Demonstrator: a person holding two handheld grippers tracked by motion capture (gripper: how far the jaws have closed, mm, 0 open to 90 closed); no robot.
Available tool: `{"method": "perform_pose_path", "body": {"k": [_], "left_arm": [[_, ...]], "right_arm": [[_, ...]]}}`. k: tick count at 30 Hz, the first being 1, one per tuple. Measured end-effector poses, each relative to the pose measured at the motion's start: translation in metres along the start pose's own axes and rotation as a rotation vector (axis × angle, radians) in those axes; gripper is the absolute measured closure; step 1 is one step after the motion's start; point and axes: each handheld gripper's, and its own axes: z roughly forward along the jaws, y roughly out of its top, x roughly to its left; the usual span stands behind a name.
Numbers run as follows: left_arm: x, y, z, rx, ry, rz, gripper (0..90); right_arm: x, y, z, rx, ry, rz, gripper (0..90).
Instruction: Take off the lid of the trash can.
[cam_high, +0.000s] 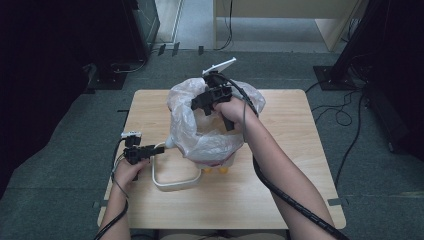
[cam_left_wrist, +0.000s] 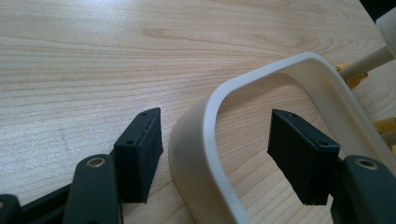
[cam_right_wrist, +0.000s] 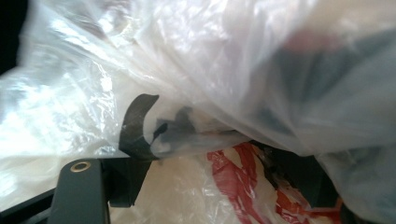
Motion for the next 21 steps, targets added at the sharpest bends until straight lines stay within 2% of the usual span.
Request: {"method": "perform_pose_path", "body": {"k": [3, 9, 14, 18, 21], "left_arm": [[0.0, 0.0, 0.0, 0.0, -0.001, 0.0, 35.6], [0.0, 0.0, 0.0, 0.002, 0.003, 0.006, 35.6], [0.0, 0.0, 0.0, -0.001, 0.0, 0.002, 35.7], [0.0, -0.001, 0.0, 0.001, 0.001, 0.01, 35.6], [0.0, -0.001, 0.0, -0.002, 0.001, 0.005, 35.7]], "right_arm": [[0.002, 0.0, -0.01, -0.012, 0.002, 0.026, 29.8], [0.005, -0.001, -0.026, -0.016, -0.011, 0.023, 29.5], [0.002, -0.007, -0.029, 0.004, -0.001, 0.031, 28.2], [0.002, -0.013, -0.028, -0.011, -0.008, 0.008, 28.1], [0.004, -0.014, -0.034, 0.0, 0.007, 0.024, 28.2]]}}
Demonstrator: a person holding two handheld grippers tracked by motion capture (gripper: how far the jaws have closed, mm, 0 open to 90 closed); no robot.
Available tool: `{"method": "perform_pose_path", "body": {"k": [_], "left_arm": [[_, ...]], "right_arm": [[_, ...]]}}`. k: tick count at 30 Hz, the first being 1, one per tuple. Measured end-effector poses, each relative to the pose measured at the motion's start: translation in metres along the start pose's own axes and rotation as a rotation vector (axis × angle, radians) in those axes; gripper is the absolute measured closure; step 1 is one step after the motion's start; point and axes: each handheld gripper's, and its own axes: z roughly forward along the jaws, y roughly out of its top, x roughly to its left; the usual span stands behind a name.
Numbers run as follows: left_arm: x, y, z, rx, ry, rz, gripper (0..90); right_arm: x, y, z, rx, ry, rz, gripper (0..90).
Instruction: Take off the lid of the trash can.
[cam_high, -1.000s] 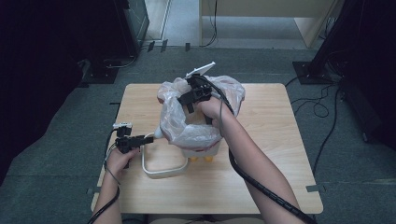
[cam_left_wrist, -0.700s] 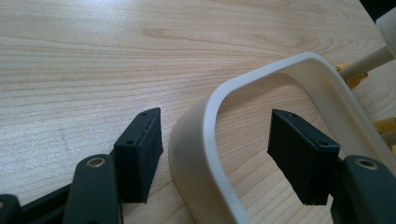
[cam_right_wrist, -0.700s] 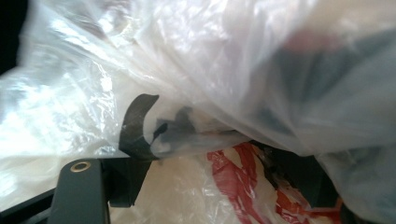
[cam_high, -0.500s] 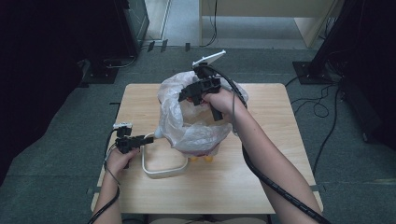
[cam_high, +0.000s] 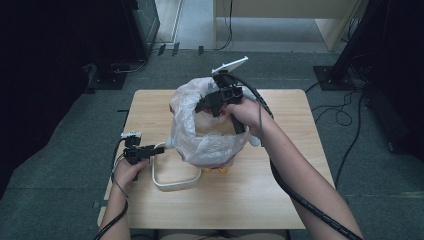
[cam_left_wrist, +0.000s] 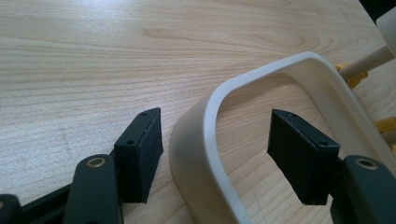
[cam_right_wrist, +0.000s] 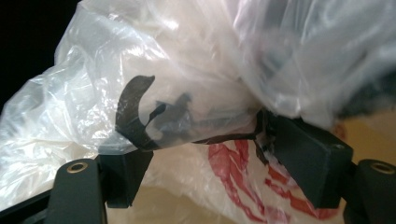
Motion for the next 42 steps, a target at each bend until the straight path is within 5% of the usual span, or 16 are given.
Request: {"method": "perform_pose_path", "body": {"k": [3, 7, 12, 20, 24, 31, 37, 42], "left_arm": [[0.0, 0.0, 0.0, 0.001, 0.002, 0.003, 35.7], [0.0, 0.0, 0.0, 0.002, 0.001, 0.005, 35.6], [-0.001, 0.0, 0.0, 0.003, 0.002, 0.006, 35.7], [0.0, 0.0, 0.0, 0.002, 0.004, 0.004, 35.7], [0.0, 0.0, 0.0, -0.001, 0.002, 0.001, 35.7], [0.0, 0.0, 0.0, 0.001, 0.0, 0.0, 35.6], [0.0, 0.0, 0.0, 0.004, 0.002, 0.005, 35.6], [-0.001, 0.0, 0.0, 0.003, 0.001, 0.007, 35.6]], "right_arm": [[0.003, 0.002, -0.006, -0.022, -0.005, -0.022, 28.0], [0.002, 0.005, -0.011, -0.043, 0.007, 0.012, 26.8], [-0.004, 0.0, -0.009, 0.015, -0.03, -0.009, 26.4], [-0.006, 0.003, -0.024, -0.093, 0.046, 0.089, 26.2], [-0.002, 0.011, -0.026, -0.148, 0.04, 0.067, 26.1], [-0.002, 0.014, 0.004, -0.122, 0.024, 0.075, 26.2], [-0.003, 0.008, 0.028, -0.074, -0.029, 0.01, 26.2], [-0.007, 0.005, 0.042, -0.084, -0.055, 0.053, 26.1]]}}
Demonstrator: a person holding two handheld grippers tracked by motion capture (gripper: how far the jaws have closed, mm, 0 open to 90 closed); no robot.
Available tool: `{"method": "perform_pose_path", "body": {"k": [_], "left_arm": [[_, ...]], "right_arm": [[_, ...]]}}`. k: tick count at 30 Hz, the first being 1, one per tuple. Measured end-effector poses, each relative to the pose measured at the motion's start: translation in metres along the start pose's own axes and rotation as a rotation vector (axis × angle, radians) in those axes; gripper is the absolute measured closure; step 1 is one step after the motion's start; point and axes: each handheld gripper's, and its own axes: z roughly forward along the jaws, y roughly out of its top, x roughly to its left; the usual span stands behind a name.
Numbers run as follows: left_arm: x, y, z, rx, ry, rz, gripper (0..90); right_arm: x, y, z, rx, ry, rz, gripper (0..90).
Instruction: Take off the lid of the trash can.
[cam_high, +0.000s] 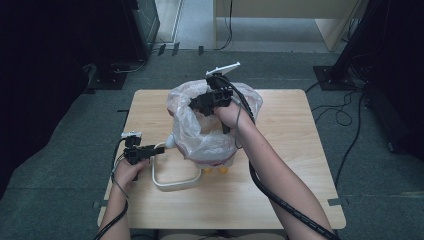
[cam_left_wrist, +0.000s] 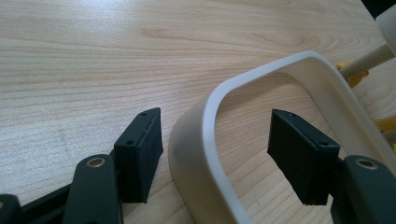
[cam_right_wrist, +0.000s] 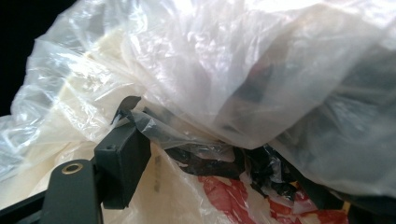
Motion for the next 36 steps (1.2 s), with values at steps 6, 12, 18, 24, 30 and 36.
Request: {"method": "perform_pose_path", "body": {"k": [6, 12, 18, 24, 30, 36], "left_arm": [[-0.001, 0.0, 0.0, 0.0, 0.0, 0.003, 35.6], [0.0, 0.0, 0.0, 0.001, -0.001, 0.008, 35.6], [-0.001, 0.0, 0.0, 0.002, 0.002, 0.011, 35.6], [-0.001, -0.001, 0.0, 0.002, 0.003, 0.01, 35.6], [-0.001, -0.001, 0.0, 0.002, 0.006, 0.012, 35.6], [-0.002, -0.001, 0.0, 0.004, 0.009, 0.016, 35.6]], "right_arm": [[-0.001, -0.002, 0.011, 0.035, 0.004, -0.01, 26.1], [-0.003, -0.001, 0.014, 0.07, -0.025, 0.024, 25.9], [-0.002, 0.001, -0.003, 0.032, -0.021, 0.008, 25.9], [0.001, 0.002, -0.026, 0.002, -0.009, 0.005, 25.9], [-0.001, 0.001, -0.049, -0.034, 0.022, 0.025, 25.9], [0.003, -0.002, -0.054, -0.028, 0.11, 0.042, 26.0]]}}
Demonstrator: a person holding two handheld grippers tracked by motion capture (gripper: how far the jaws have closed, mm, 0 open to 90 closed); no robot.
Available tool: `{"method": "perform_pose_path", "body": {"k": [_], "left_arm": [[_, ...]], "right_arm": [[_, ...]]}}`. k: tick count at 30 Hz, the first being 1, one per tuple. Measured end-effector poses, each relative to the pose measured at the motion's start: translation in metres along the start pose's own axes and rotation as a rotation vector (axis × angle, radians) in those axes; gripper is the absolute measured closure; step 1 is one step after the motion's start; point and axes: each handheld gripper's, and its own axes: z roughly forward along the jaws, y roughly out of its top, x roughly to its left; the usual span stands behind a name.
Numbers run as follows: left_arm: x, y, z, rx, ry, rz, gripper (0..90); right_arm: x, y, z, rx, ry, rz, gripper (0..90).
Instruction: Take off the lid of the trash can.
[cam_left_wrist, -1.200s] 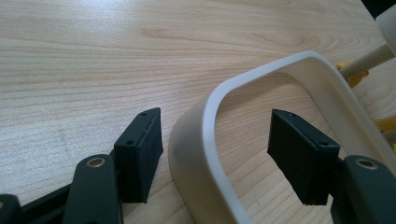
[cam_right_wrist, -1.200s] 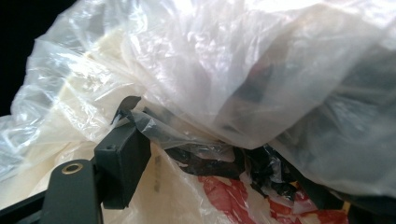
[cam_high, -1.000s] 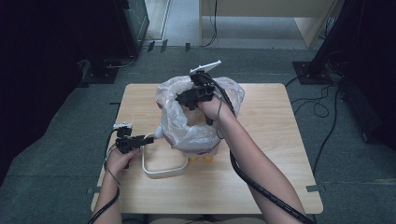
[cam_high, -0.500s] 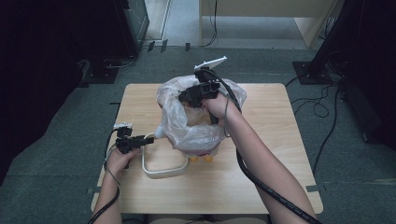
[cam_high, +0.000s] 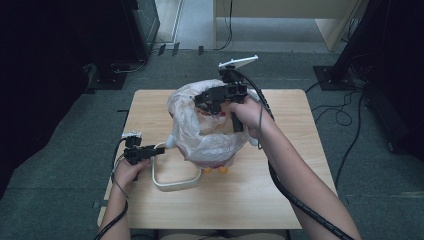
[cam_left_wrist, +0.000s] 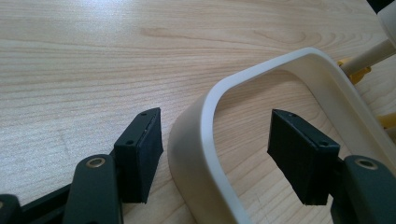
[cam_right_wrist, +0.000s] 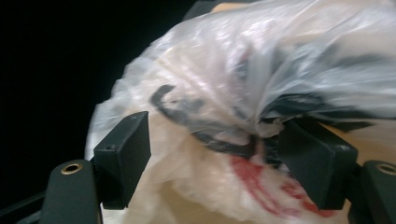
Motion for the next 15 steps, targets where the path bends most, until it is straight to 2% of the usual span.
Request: {"method": "perform_pose_path", "body": {"k": [1, 5, 9, 11, 15], "left_arm": [[0.0, 0.0, 0.0, 0.0, 0.0, 0.001, 35.6], [0.0, 0.0, 0.0, 0.0, -0.002, 0.0, 35.6], [0.001, 0.0, 0.0, -0.001, -0.004, -0.002, 35.6], [0.001, 0.0, -0.001, 0.0, -0.004, -0.002, 35.6], [0.001, 0.0, -0.001, 0.0, -0.003, -0.002, 35.6]], "right_arm": [[0.001, 0.0, 0.002, 0.004, 0.007, 0.0, 26.0], [0.006, -0.002, 0.011, 0.013, 0.02, -0.047, 29.5], [0.009, -0.005, 0.02, 0.053, 0.039, -0.119, 29.8], [0.012, -0.005, 0.02, 0.06, 0.025, -0.144, 29.8], [0.009, -0.001, 0.008, 0.051, -0.005, -0.128, 29.5]]}}
